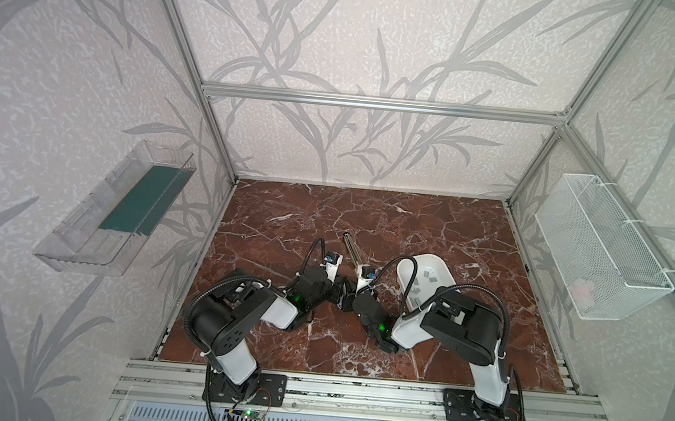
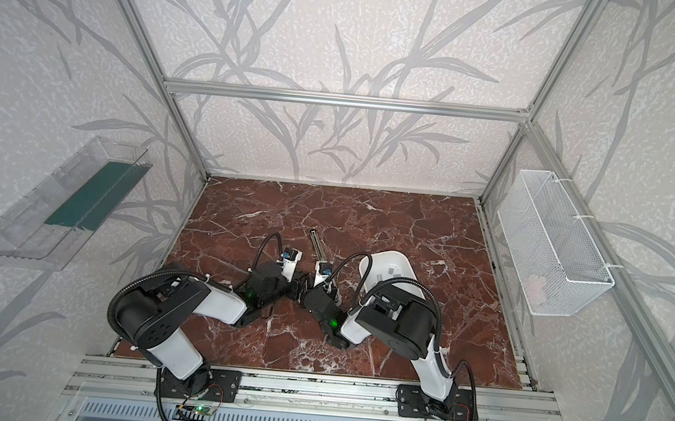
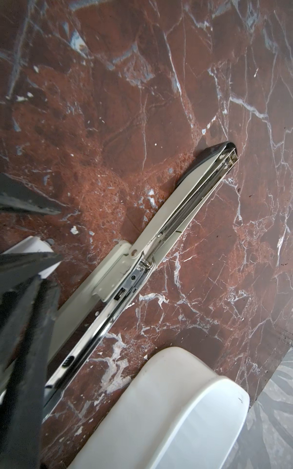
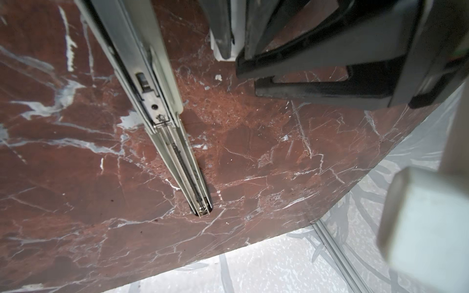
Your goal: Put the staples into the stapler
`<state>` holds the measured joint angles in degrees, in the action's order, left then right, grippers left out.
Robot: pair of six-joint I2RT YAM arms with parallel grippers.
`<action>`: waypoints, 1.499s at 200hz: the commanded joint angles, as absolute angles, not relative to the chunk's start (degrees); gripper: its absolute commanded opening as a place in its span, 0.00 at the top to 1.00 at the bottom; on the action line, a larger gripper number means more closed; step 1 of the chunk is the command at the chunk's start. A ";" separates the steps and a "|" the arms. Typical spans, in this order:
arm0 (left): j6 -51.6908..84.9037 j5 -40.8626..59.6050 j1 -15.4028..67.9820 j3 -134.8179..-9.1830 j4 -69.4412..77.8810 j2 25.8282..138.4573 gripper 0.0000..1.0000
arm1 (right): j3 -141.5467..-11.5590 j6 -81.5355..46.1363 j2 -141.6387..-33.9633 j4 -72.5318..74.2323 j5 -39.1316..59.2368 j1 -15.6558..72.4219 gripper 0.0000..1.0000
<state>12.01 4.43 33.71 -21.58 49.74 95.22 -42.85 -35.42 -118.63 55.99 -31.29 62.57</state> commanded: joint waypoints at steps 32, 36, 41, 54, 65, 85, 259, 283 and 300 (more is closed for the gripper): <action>11.69 8.77 34.82 -22.54 45.63 94.08 0.70 | -43.05 -28.44 -114.10 22.35 -24.28 65.22 0.80; 11.59 8.72 34.88 -22.78 45.17 93.73 0.70 | -43.79 -27.80 -113.14 21.45 -24.62 65.16 0.79; 11.51 8.61 34.88 -22.97 44.70 93.28 0.70 | -44.63 -26.85 -112.20 20.78 -24.73 65.15 0.79; 11.32 8.25 34.81 -23.53 43.31 91.99 0.68 | -46.78 -24.29 -110.23 20.08 -24.66 64.93 0.77; 11.16 7.86 34.83 -23.97 42.35 91.05 0.66 | -48.47 -22.08 -108.74 19.93 -24.75 64.93 0.76; 11.14 7.03 34.79 -24.94 40.03 89.21 0.65 | -50.63 -19.60 -105.68 19.00 -25.27 64.54 0.75; 20.16 -8.33 33.60 -29.20 27.21 77.84 0.04 | -31.26 -21.27 -94.33 32.59 -20.00 54.84 0.55; 20.39 -9.39 33.48 -30.32 26.08 78.83 0.00 | -32.11 -21.37 -95.76 32.77 -19.10 54.84 0.55; 19.91 -9.58 33.40 -30.63 26.35 79.85 0.00 | -32.37 -21.27 -95.83 32.61 -18.72 54.84 0.54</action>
